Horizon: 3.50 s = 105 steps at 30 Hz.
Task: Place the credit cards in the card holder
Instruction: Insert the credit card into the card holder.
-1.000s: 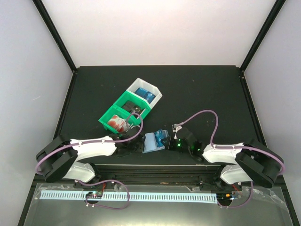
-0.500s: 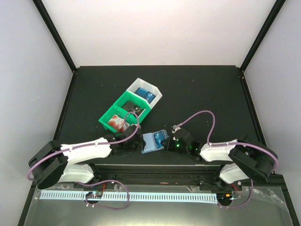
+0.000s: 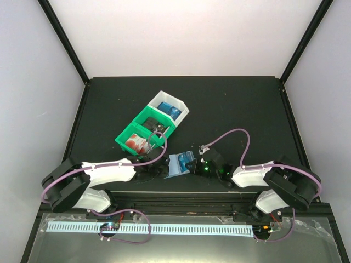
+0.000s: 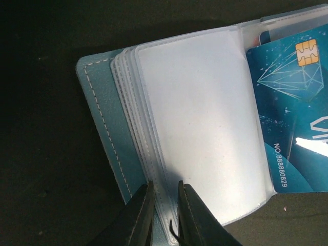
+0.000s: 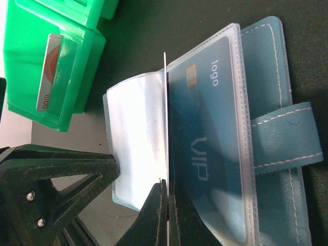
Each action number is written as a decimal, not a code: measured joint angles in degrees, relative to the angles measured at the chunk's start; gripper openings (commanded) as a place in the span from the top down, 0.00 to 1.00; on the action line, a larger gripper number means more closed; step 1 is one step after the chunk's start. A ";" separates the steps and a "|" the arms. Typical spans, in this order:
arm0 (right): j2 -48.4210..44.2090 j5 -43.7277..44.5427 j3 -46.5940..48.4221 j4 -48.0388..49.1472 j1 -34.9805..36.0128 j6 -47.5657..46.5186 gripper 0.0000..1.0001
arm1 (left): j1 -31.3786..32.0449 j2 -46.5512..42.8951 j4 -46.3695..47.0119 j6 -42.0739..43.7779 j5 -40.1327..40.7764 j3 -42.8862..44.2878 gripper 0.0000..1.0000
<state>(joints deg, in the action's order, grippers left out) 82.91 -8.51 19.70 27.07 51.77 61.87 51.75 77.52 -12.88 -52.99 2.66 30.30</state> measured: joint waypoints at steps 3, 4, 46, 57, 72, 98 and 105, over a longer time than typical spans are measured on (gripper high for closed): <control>-0.35 0.04 0.00 -0.04 0.00 -0.09 0.99 | 0.00 0.13 -0.31 0.02 0.42 0.13 0.89; -0.50 0.04 0.00 -0.02 0.00 -0.15 0.99 | 0.00 0.13 -0.39 0.02 0.50 0.13 0.89; 11.96 -4.13 3.23 10.45 1.62 4.39 0.92 | 0.02 0.00 -0.70 0.02 0.68 0.26 0.83; 9.92 -4.96 5.66 3.48 2.01 1.81 0.51 | 0.00 -2.80 -2.25 0.07 0.81 0.11 0.76; 2.45 6.75 17.68 -28.24 3.78 -8.90 0.38 | -1.40 -14.84 -3.39 -0.42 2.67 -1.46 0.50; 10.29 -0.37 22.69 -27.56 4.79 -16.79 0.51 | -2.25 -2.99 0.26 0.85 -2.43 -2.43 0.72; -0.72 10.43 21.29 -33.40 4.79 -16.61 0.40 | -2.25 -10.23 -1.79 1.77 -0.26 -2.47 0.52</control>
<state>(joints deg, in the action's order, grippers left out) 82.19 1.91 40.99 -6.33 56.55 45.25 49.50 67.29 -14.68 -51.22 2.39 27.83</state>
